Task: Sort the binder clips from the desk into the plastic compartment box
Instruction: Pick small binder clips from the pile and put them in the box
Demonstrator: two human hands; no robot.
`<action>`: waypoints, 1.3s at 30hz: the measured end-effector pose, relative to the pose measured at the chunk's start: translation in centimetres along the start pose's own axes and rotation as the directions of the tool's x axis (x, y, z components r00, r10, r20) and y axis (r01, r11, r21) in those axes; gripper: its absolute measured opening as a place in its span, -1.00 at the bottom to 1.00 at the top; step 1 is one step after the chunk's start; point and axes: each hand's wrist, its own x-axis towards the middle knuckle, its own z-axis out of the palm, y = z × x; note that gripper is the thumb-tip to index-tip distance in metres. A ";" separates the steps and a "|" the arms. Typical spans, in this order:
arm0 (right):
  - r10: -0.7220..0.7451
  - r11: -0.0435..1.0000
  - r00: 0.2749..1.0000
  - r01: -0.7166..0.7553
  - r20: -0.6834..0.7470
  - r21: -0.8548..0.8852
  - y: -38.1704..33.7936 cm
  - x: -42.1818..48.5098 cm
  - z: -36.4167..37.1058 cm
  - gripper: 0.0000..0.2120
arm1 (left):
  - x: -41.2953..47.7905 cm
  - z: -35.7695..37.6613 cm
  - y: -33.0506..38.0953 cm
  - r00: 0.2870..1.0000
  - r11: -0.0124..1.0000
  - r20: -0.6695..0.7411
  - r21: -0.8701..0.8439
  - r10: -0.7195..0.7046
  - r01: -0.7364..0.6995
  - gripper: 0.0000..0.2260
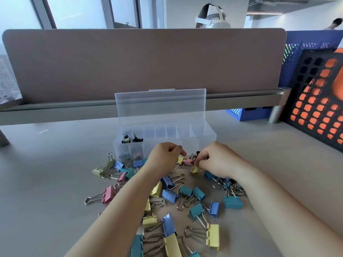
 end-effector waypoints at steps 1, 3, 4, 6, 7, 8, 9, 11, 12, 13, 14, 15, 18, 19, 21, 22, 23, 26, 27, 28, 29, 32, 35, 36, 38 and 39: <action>-0.013 1.000 0.999 0.012 0.036 0.028 0.0 -0.1 -0.1 -0.81 | 0.0 0.1 -0.2 0.999 0.995 -0.007 0.084 0.052 -0.051 -0.76; 0.000 0.989 0.999 -0.006 0.043 0.149 0.1 -0.1 -0.3 -0.85 | 0.0 0.3 -0.5 0.992 0.969 0.006 0.213 0.125 -0.123 -0.80; 0.021 0.979 1.000 -0.023 0.012 0.204 0.3 -0.1 -0.5 -0.86 | 0.1 0.4 -0.7 0.990 0.955 0.027 0.261 0.139 -0.141 -0.81; 0.052 0.978 0.996 -0.036 -0.072 0.206 0.9 0.1 -0.8 -0.81 | 0.0 0.6 -0.8 0.987 0.924 0.082 0.346 0.139 -0.160 -0.78; 0.062 0.988 0.994 -0.048 -0.095 0.149 1.3 0.2 -0.8 -0.79 | 0.0 0.7 -0.8 0.985 0.906 0.106 0.391 0.133 -0.165 -0.75; 0.072 0.995 0.993 -0.064 -0.098 0.082 1.6 0.2 -0.9 -0.79 | -0.1 0.8 -0.8 0.984 0.881 0.119 0.442 0.131 -0.171 -0.73; 0.082 0.996 0.993 -0.080 -0.084 0.028 1.9 0.3 -0.8 -0.79 | -0.1 0.7 -0.7 0.984 0.852 0.125 0.493 0.131 -0.176 -0.72; 0.092 0.995 0.994 -0.093 -0.051 -0.024 2.1 0.3 -0.8 -0.80 | -0.2 0.7 -0.7 0.984 0.818 0.126 0.550 0.122 -0.172 -0.70; 0.088 0.995 0.995 -0.090 -0.043 -0.045 2.1 0.4 -0.7 -0.82 | -0.2 0.7 -0.8 0.986 0.819 0.124 0.551 0.110 -0.161 -0.70; 0.080 0.995 0.996 -0.082 -0.040 -0.062 2.0 0.3 -0.7 -0.83 | -0.1 0.7 -0.8 0.988 0.829 0.116 0.540 0.098 -0.146 -0.71; 0.072 0.995 0.997 -0.074 -0.038 -0.070 1.9 0.3 -0.7 -0.85 | -0.1 0.7 -0.8 0.991 0.841 0.101 0.525 0.087 -0.128 -0.72; 0.064 0.995 0.997 -0.066 -0.031 -0.068 1.9 0.3 -0.8 -0.87 | -0.1 0.7 -0.9 0.993 0.852 0.082 0.511 0.081 -0.111 -0.72; 0.070 0.997 0.998 -0.070 0.005 -0.041 2.1 0.3 -1.0 -0.88 | 0.1 0.4 -1.0 0.997 0.868 0.037 0.491 0.062 -0.073 -0.73; 0.075 0.997 0.997 -0.075 0.017 -0.031 2.1 0.2 -1.1 -0.84 | 0.1 0.3 -1.1 0.998 0.866 0.025 0.497 0.058 -0.063 -0.73; 0.091 0.996 0.995 -0.090 0.031 -0.024 2.2 0.0 -1.3 -0.75 | 0.1 0.3 -1.2 0.998 0.852 -0.009 0.521 0.061 -0.048 -0.73; 0.097 0.995 0.995 -0.097 0.022 -0.021 2.1 -0.1 -1.4 -0.73 | 0.1 0.3 -1.2 0.997 0.845 -0.025 0.532 0.070 -0.046 -0.75; 0.097 0.995 0.995 -0.097 -0.005 -0.012 2.1 -0.1 -1.3 -0.72 | 0.1 0.3 -1.1 0.996 0.840 -0.035 0.540 0.084 -0.052 -0.78; 0.086 0.996 0.990 -0.087 -0.108 -0.004 2.1 0.1 -0.9 -0.84 | -0.1 0.7 -0.8 0.988 0.837 -0.043 0.537 0.151 -0.105 -0.85; 0.084 0.996 0.990 -0.085 -0.113 -0.001 2.0 0.1 -0.7 -0.90 | -0.2 0.9 -0.6 0.985 0.839 -0.041 0.531 0.166 -0.119 -0.87; 0.080 0.997 0.991 -0.081 -0.106 -0.006 1.9 0.2 -0.5 -0.94 | -0.2 1.1 -0.3 0.984 0.840 -0.037 0.527 0.173 -0.128 -0.87; 0.076 0.997 0.992 -0.078 -0.097 -0.022 1.8 0.2 -0.4 -0.95 | -0.2 1.3 -0.1 0.984 0.838 -0.029 0.530 0.173 -0.132 -0.88; 0.082 0.995 0.993 -0.087 -0.080 -0.052 1.5 0.1 -0.3 -0.85 | 0.2 2.2 0.3 0.988 0.806 -0.002 0.578 0.153 -0.123 -0.85; 0.077 0.992 0.993 -0.085 -0.094 -0.088 1.6 0.2 -0.3 -0.83 | 0.8 2.9 0.1 0.989 0.787 -0.003 0.606 0.145 -0.114 -0.82; 0.077 0.992 0.993 -0.086 -0.089 -0.094 1.7 0.3 -0.2 -0.84 | 1.0 3.0 0.0 0.990 0.785 -0.006 0.609 0.144 -0.111 -0.80; 0.078 0.993 0.995 -0.084 -0.069 -0.088 1.9 0.5 0.0 -0.86 | 1.2 3.1 -0.2 0.990 0.779 -0.016 0.618 0.143 -0.103 -0.75; 0.073 0.993 0.995 -0.078 -0.061 -0.086 1.9 0.6 0.0 -0.87 | 1.3 3.1 -0.3 0.989 0.778 -0.023 0.620 0.144 -0.099 -0.74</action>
